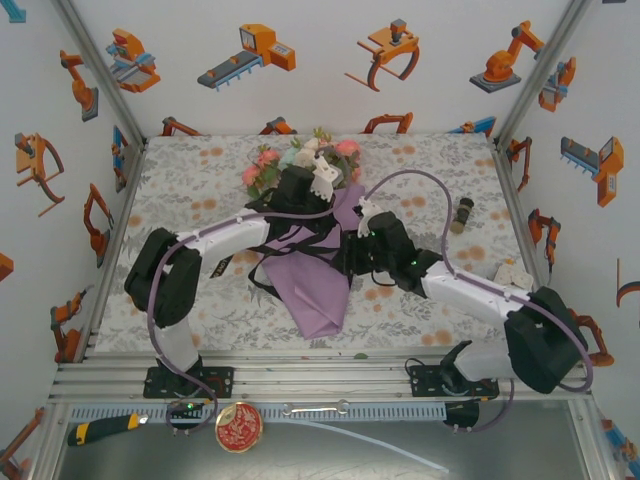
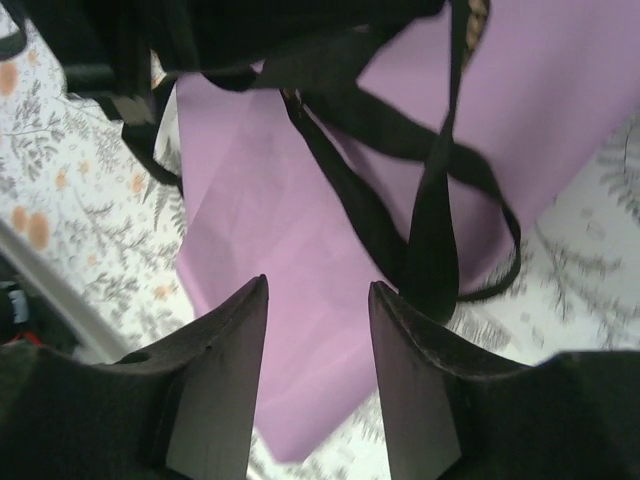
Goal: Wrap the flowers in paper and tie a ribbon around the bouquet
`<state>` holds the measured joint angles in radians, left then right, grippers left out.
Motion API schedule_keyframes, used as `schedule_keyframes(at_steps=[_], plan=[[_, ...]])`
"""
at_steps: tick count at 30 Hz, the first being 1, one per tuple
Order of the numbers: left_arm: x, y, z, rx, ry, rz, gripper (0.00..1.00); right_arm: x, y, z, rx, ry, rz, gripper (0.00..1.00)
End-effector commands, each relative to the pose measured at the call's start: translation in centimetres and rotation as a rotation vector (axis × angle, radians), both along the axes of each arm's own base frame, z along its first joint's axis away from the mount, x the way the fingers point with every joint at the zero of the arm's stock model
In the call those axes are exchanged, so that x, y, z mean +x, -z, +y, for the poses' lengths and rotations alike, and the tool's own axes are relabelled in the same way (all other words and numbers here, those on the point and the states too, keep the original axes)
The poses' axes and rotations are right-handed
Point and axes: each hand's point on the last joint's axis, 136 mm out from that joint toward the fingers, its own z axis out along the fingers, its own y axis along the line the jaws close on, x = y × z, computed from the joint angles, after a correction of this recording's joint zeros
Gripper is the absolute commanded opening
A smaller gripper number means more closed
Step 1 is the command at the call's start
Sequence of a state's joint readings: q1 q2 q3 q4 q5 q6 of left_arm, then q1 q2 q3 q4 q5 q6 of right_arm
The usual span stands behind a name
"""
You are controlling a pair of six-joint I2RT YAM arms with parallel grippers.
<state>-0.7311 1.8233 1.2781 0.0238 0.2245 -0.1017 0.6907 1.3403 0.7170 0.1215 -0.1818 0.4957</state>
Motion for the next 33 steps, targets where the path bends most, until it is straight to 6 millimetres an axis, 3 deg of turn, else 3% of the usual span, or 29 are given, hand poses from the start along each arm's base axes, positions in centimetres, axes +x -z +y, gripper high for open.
schedule_keyframes(at_steps=[1,5,9,13,15,16,19,22,25,27,30,33], plan=[[0.1,0.3,-0.2,-0.012,-0.023,0.065,0.00,2.1,-3.0,2.0,0.010,-0.086,-0.218,0.47],[0.2,0.8,-0.1,-0.012,-0.027,0.074,0.00,1.8,-0.3,2.6,-0.094,-0.207,-0.252,0.50],[0.1,0.9,0.1,-0.012,-0.025,0.086,0.00,1.4,2.8,2.6,-0.157,-0.308,-0.178,0.52],[0.2,0.9,0.4,-0.011,-0.026,0.085,0.00,0.5,3.8,3.2,-0.135,-0.366,-0.134,0.50],[0.3,1.0,0.4,-0.010,-0.030,0.085,0.00,0.4,3.9,3.4,-0.124,-0.367,-0.127,0.42],[0.4,1.0,0.6,-0.009,-0.035,0.086,0.00,0.5,3.8,3.4,-0.121,-0.362,-0.126,0.35],[0.6,1.0,1.0,-0.007,-0.049,0.086,0.00,0.6,3.1,3.3,-0.114,-0.340,-0.102,0.02],[1.0,1.3,1.6,0.009,-0.075,0.088,0.00,-0.8,0.4,3.8,-0.050,-0.367,-0.067,0.00],[1.3,1.6,2.3,0.024,-0.100,0.090,0.00,-3.4,-4.5,4.7,0.122,-0.419,-0.078,0.00],[1.6,1.7,2.9,0.042,-0.124,0.081,0.00,-4.2,-6.8,3.9,0.206,-0.382,-0.114,0.00],[1.6,1.4,3.4,0.049,-0.139,0.060,0.00,-3.4,-7.7,1.5,0.197,-0.236,-0.178,0.00],[1.6,0.9,3.9,0.053,-0.152,0.046,0.09,-1.9,-6.5,-2.0,0.075,-0.061,-0.175,0.00]])
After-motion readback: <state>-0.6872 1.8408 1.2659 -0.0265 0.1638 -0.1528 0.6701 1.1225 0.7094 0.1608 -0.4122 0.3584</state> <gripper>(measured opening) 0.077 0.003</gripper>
